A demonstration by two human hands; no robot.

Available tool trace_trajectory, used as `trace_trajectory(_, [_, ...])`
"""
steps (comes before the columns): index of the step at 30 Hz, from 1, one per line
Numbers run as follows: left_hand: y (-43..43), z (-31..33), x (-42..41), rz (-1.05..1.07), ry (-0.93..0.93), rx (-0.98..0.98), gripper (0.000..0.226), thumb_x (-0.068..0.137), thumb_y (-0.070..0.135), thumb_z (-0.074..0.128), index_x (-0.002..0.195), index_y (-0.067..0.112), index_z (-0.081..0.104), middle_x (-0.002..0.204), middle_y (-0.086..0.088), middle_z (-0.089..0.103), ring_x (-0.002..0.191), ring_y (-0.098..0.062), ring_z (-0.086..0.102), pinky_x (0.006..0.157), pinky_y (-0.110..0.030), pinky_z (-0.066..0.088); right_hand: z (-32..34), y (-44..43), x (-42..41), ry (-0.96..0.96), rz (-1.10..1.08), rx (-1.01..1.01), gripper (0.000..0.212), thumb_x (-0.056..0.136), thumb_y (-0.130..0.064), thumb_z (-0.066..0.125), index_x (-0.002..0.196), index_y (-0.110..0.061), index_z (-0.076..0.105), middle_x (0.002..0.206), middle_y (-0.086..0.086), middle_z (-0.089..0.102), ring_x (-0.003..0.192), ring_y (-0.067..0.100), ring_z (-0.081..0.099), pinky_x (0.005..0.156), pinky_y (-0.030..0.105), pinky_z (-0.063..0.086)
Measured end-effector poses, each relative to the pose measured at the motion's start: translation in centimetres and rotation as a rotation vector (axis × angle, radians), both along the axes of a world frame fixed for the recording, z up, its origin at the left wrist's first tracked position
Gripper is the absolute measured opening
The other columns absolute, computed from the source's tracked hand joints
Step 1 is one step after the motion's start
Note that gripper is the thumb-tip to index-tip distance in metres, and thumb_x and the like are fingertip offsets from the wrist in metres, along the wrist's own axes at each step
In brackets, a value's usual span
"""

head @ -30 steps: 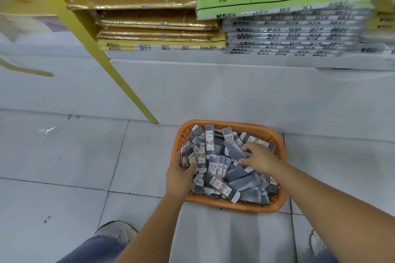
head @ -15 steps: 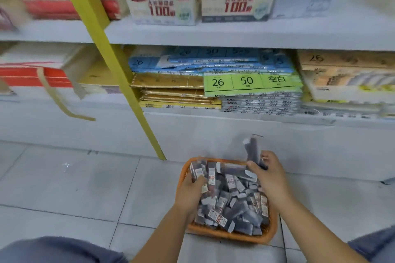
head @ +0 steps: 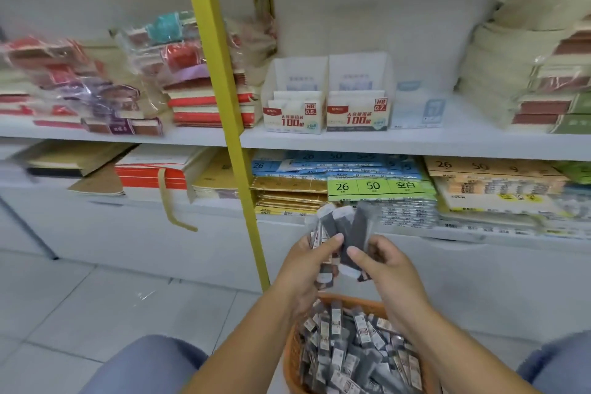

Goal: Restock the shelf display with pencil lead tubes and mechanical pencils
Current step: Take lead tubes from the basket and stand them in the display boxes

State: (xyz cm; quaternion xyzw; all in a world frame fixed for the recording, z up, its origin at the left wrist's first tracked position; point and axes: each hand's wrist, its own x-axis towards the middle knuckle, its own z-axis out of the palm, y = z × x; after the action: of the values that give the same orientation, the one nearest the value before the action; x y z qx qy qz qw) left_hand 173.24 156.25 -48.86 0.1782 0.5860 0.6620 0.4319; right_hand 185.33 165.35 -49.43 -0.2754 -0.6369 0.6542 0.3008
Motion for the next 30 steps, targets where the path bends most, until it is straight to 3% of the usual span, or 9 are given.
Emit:
trace_trajectory(2, [-0.4,2.1,-0.1,-0.005,0.024,0.054,0.017,0.092,0.030,0.072,0.106,0.025,0.065,0.086,-0.001,0.077,0.064,-0.017,0.070,0.049,-0.022,0.049,2.0,-0.1,-0.2,0.025,0.018,0.037,0.029,0.085,-0.021,0.074,0.100,-0.043,0.062,0.087,-0.014,0.071,0.079,0.007,0.070,0.063,0.024,0.054])
trace_trajectory(6, [-0.8,5.9,-1.1,-0.003,0.094,0.139,0.024,0.091,0.025,0.072,0.115,0.024,0.066,0.094,-0.004,0.079,0.072,-0.016,0.076,0.052,-0.024,0.055,5.7,0.2,-1.4,0.057,0.073,0.134,0.034,0.082,-0.019,0.077,0.094,-0.048,0.062,0.086,-0.011,0.069,0.081,0.018,0.072,0.063,0.037,0.059])
trace_trajectory(11, [0.5,9.3,-3.6,0.039,0.171,0.178,0.032,0.089,0.032,0.074,0.120,0.026,0.066,0.106,-0.004,0.078,0.094,-0.023,0.076,0.069,-0.035,0.060,9.4,2.3,-3.5,0.080,0.153,0.190,0.033,0.084,-0.017,0.074,0.111,-0.035,0.066,0.075,0.006,0.067,0.072,0.015,0.070,0.057,0.020,0.052])
trace_trajectory(14, [1.9,9.4,-5.0,0.077,0.207,0.205,0.024,0.093,0.031,0.068,0.117,0.028,0.067,0.105,-0.002,0.078,0.095,-0.020,0.075,0.077,-0.039,0.061,10.7,3.3,-4.7,0.074,0.246,0.190,0.037,0.089,-0.013,0.068,0.118,-0.035,0.061,0.085,0.009,0.075,0.079,0.016,0.073,0.056,0.023,0.055])
trace_trajectory(16, [2.6,8.3,-5.7,0.120,0.202,0.215,0.017,0.094,0.034,0.066,0.111,0.034,0.069,0.102,0.001,0.078,0.093,-0.019,0.075,0.075,-0.040,0.061,10.6,3.8,-5.5,0.073,0.273,0.185,0.045,0.090,-0.009,0.067,0.119,-0.040,0.055,0.090,0.007,0.076,0.084,0.020,0.074,0.057,0.031,0.059])
trace_trajectory(19, [3.4,7.4,-6.9,0.190,0.148,0.261,0.018,0.096,0.031,0.065,0.114,0.031,0.068,0.098,-0.002,0.078,0.090,-0.024,0.075,0.070,-0.041,0.059,9.7,4.3,-6.2,0.084,0.240,0.172,0.053,0.087,-0.005,0.069,0.118,-0.044,0.051,0.099,0.003,0.073,0.074,0.031,0.074,0.052,0.037,0.059])
trace_trajectory(23, [3.4,7.4,-8.5,0.268,0.180,0.290,0.026,0.098,0.026,0.062,0.123,0.022,0.064,0.109,-0.011,0.075,0.099,-0.028,0.072,0.092,-0.049,0.056,9.3,4.8,-7.0,0.104,0.193,0.313,0.046,0.089,-0.011,0.068,0.109,-0.050,0.055,0.100,-0.013,0.066,0.063,0.025,0.071,0.047,0.028,0.051])
trace_trajectory(26, [2.7,7.2,-9.2,0.282,0.164,0.332,0.026,0.098,0.026,0.062,0.123,0.023,0.062,0.104,-0.010,0.076,0.089,-0.022,0.073,0.081,-0.044,0.059,9.4,5.0,-7.2,0.017,0.170,0.418,0.033,0.092,-0.021,0.065,0.096,-0.053,0.062,0.089,-0.021,0.068,0.068,0.007,0.067,0.054,0.017,0.050])
trace_trajectory(30, [2.2,7.3,-9.8,0.323,0.173,0.355,0.027,0.097,0.026,0.063,0.124,0.029,0.062,0.106,-0.001,0.077,0.082,-0.013,0.075,0.061,-0.028,0.057,9.5,5.4,-6.5,-0.012,0.339,0.288,0.049,0.083,-0.011,0.075,0.113,-0.048,0.063,0.101,-0.024,0.068,0.085,0.002,0.068,0.066,0.016,0.051])
